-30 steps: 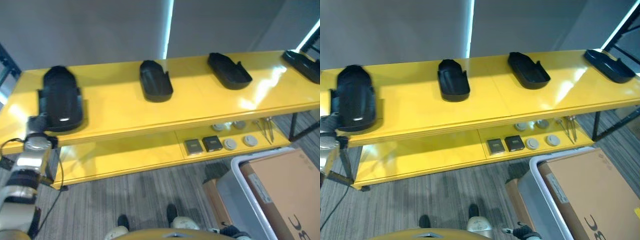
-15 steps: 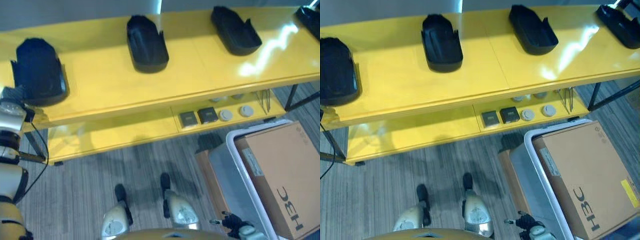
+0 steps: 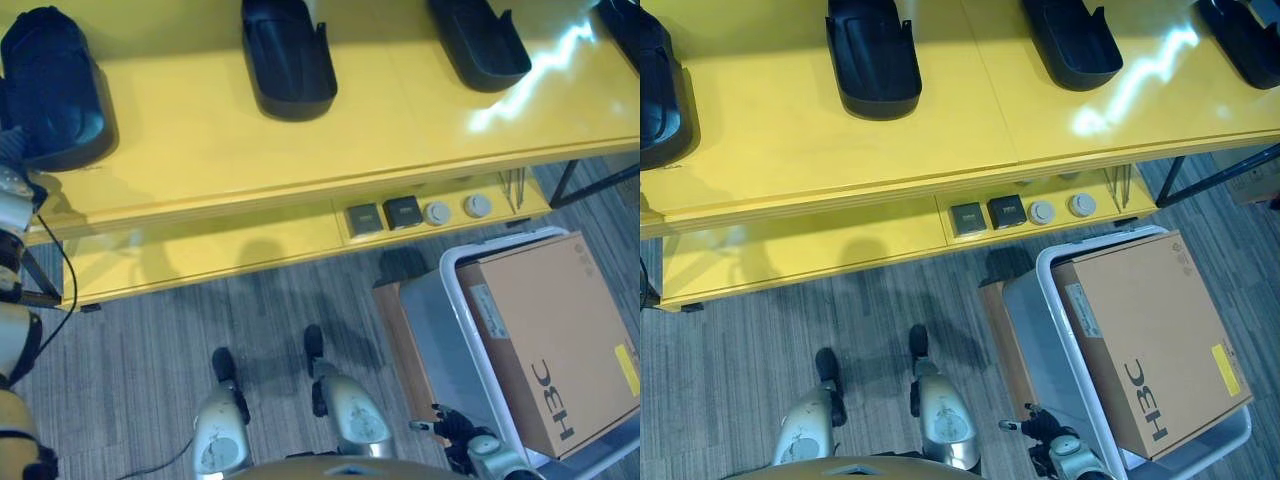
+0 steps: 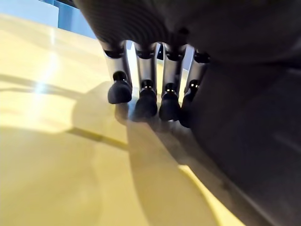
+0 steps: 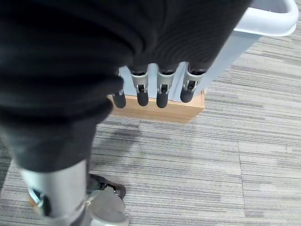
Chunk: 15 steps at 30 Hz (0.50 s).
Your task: Move parts from the plastic box to the shelf.
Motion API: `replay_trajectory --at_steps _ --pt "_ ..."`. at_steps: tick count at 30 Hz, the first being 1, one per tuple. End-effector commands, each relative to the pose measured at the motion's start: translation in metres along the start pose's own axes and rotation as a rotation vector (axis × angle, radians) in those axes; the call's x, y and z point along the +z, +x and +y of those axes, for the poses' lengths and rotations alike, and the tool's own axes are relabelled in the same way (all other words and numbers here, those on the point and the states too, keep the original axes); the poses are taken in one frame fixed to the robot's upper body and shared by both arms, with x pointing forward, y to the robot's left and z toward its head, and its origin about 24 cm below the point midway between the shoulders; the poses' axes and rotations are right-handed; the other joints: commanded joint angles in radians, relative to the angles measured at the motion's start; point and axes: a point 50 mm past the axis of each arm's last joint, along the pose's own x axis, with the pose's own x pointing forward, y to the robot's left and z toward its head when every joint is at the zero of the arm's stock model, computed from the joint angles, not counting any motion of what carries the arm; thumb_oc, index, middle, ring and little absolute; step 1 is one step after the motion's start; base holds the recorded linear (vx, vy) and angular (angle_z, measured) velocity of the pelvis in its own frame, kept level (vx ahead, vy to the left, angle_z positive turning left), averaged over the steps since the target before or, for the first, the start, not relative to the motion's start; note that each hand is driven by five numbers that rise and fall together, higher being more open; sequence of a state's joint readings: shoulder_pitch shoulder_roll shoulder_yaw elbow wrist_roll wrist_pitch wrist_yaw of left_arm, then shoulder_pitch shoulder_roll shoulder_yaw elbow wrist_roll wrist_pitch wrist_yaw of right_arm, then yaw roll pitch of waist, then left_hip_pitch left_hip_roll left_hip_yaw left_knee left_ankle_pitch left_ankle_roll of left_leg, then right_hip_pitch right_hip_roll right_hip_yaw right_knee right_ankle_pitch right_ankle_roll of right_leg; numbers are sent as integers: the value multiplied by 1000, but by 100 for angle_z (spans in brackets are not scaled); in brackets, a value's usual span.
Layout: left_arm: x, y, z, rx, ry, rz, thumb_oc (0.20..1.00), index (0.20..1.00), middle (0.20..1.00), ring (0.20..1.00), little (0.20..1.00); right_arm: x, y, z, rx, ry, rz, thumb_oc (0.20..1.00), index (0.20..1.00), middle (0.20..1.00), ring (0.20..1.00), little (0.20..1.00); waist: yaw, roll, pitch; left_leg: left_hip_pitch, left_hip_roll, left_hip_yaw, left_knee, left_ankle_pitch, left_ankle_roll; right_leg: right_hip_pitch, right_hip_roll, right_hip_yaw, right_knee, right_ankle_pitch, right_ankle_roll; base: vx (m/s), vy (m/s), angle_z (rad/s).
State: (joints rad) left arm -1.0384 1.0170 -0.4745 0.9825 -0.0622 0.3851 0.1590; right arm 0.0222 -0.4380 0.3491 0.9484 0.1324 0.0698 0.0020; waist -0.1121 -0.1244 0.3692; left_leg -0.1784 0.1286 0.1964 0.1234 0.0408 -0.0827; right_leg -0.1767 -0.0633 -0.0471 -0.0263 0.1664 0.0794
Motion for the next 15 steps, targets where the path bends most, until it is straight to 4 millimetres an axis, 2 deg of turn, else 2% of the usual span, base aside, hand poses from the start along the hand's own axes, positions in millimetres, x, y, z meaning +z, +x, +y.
replay_trajectory --at_steps 1,2,3,9,10,15 --pt "-20 5 44 97 61 104 200 200 200 200 200 -7 -2 -7 -14 -12 26 1000 1000 1000 1000 1000 2 34 -33 -39 -2 -34 34 -16 72 27 -25 38 81 -75 60 0 0 0" --pt "-21 5 45 107 63 102 752 752 752 752 752 -7 -2 -7 -13 -14 25 1000 1000 1000 1000 1000 3 35 -34 -34 -3 -34 30 -16 72 32 -25 36 78 -75 59 0 0 0" --pt "-21 5 45 107 59 102 1000 1000 1000 1000 1000 -7 -2 -7 -12 -13 26 1000 1000 1000 1000 1000 4 35 -35 -32 -4 -34 28 -15 72 33 -25 35 77 -75 59 0 0 0" --pt "-19 5 50 119 49 78 1000 1000 1000 1000 1000 -7 -2 -7 -13 -17 30 1000 1000 1000 1000 1000 8 42 -52 -6 -11 -34 12 -16 71 54 -28 30 66 -75 61 11 -1 1" --pt "-14 4 57 138 60 51 1000 1000 1000 1000 1000 -9 -3 -8 -15 -27 37 1000 1000 1000 1000 1000 10 48 -65 5 -13 -33 2 -11 70 62 -30 28 62 -74 61 32 4 1" --pt "-4 2 65 155 70 -11 1000 1000 1000 1000 1000 -20 -6 -10 -27 -52 71 1000 1000 1000 1000 1000 18 69 -97 49 -20 -33 -28 -8 66 96 -37 15 49 -77 67 72 20 0"
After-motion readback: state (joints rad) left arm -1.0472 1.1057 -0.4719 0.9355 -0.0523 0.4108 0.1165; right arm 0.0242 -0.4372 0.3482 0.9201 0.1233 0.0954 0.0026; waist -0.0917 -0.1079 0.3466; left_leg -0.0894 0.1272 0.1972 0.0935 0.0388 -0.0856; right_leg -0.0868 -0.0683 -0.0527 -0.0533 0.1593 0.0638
